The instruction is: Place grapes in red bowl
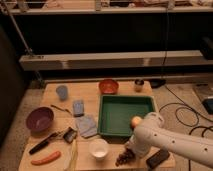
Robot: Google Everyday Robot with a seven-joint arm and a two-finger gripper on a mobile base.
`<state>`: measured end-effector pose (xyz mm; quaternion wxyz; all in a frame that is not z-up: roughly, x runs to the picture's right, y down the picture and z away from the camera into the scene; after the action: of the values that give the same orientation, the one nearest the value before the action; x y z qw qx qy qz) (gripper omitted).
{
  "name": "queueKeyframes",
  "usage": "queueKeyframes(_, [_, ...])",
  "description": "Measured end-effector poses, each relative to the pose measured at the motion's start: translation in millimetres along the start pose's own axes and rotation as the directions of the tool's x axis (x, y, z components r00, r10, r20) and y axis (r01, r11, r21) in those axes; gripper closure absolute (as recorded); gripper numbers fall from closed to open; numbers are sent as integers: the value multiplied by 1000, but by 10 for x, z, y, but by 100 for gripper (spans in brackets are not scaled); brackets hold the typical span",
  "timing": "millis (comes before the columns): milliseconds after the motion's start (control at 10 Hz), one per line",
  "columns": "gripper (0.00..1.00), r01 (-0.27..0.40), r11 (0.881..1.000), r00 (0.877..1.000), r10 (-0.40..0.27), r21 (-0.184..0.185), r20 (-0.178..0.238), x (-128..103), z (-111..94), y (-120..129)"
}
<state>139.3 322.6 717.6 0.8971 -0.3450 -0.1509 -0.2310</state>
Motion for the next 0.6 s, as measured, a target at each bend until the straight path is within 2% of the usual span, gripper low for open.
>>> queueKeyframes(600, [35, -10, 1000, 1000, 10, -19, 25, 70, 93, -21])
